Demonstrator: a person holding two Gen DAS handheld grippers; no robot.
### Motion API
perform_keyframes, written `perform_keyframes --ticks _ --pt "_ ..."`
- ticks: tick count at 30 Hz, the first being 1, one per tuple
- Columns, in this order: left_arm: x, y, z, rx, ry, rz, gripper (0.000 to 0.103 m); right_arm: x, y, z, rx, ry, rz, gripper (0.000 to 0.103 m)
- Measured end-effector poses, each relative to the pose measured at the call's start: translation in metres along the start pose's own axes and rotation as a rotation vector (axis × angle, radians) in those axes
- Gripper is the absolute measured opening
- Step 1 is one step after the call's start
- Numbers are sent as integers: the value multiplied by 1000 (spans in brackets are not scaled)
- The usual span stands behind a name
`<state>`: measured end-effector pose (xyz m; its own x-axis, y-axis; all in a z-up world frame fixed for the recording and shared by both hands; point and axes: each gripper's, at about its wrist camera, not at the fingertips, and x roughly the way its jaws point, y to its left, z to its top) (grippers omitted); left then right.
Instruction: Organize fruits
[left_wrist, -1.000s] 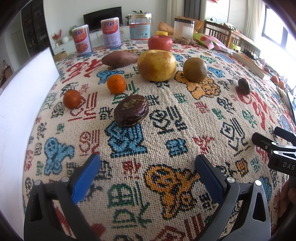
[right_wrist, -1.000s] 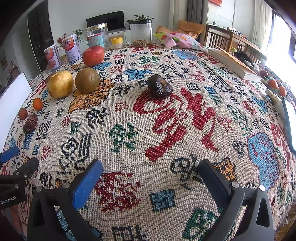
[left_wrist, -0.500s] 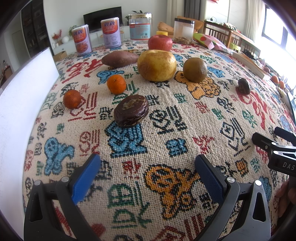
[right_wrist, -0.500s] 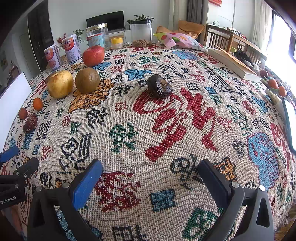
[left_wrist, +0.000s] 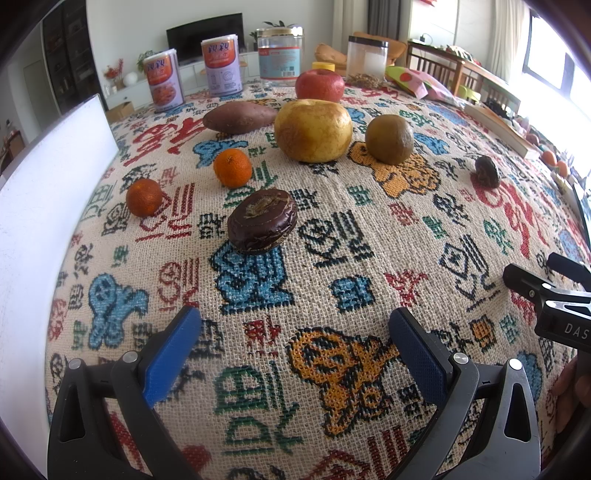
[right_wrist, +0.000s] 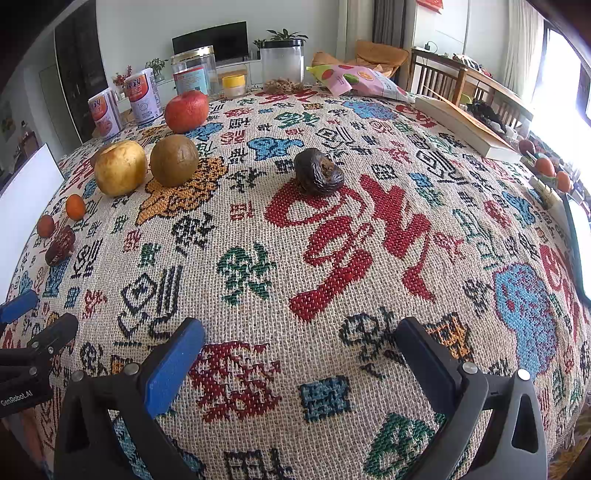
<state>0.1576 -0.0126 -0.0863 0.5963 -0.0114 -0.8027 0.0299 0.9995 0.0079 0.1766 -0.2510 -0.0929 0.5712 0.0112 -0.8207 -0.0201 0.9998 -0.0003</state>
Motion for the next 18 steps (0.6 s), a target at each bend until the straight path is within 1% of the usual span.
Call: perform_keyframes --ticks 18 --pt "0 0 0 -4 1 3 103 0 0 0 0 -1 0 103"
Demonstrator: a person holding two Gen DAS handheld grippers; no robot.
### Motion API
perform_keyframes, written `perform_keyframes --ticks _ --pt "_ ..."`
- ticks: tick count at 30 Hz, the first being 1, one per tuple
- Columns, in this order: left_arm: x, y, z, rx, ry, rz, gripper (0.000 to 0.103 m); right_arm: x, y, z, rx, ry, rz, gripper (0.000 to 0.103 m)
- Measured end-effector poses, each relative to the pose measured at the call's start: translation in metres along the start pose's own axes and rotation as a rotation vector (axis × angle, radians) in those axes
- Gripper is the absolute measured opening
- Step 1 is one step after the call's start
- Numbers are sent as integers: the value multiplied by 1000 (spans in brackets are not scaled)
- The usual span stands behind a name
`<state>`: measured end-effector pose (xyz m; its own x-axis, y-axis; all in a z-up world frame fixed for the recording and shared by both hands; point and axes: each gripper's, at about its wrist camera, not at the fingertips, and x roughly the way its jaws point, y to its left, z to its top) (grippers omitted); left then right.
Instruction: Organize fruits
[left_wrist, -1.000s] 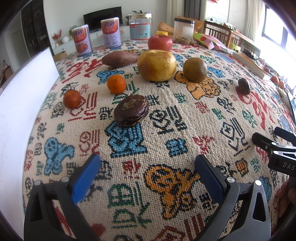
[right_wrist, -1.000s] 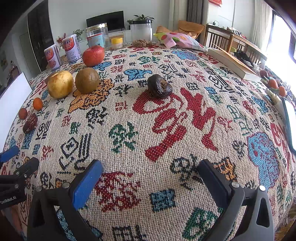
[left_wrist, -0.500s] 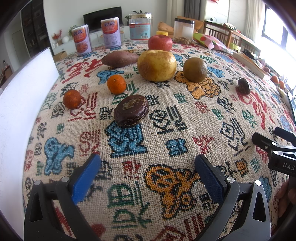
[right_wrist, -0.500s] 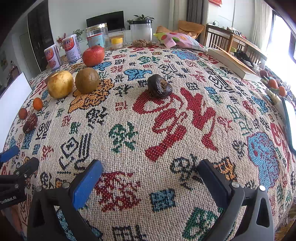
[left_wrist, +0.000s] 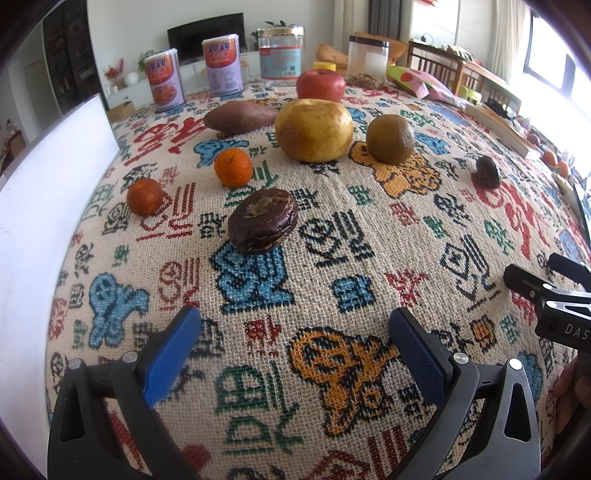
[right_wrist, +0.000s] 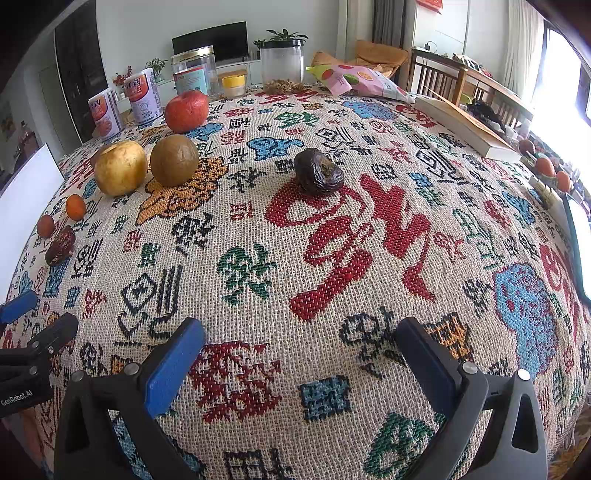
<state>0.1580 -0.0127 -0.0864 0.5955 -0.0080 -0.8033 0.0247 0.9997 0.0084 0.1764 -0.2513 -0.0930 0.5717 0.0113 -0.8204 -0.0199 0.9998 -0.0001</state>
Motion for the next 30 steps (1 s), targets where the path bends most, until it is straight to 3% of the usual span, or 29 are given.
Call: perform_keyframes --ticks 30 --pt "-1 -1 -1 -11 0 12 103 0 1 0 1 -2 0 103"
